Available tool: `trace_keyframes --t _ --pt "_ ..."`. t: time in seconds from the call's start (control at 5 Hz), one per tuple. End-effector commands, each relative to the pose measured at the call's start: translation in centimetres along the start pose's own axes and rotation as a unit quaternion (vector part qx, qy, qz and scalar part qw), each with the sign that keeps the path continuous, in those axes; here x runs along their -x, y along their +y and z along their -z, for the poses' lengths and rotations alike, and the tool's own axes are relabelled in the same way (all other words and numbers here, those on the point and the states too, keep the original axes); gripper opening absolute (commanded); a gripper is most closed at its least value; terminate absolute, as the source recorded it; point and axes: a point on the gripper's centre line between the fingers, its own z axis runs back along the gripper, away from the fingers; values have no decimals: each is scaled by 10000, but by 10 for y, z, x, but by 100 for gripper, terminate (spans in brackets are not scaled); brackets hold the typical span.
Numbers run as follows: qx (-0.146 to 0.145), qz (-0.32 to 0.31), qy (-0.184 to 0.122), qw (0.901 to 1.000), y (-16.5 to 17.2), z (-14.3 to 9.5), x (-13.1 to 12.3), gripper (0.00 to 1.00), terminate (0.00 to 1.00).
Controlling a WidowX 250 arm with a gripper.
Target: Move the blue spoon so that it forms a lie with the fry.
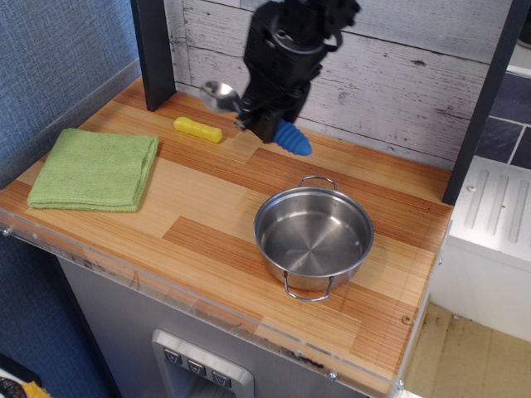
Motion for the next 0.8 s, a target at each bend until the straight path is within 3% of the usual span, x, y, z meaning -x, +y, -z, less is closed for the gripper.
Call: trace_keyframes --t 0.0,0.6 --pt "199 -314 49 9993 -32 -9 20 0 0" --pt "-61 -607 -80 9981 -46 19 27 0 0"
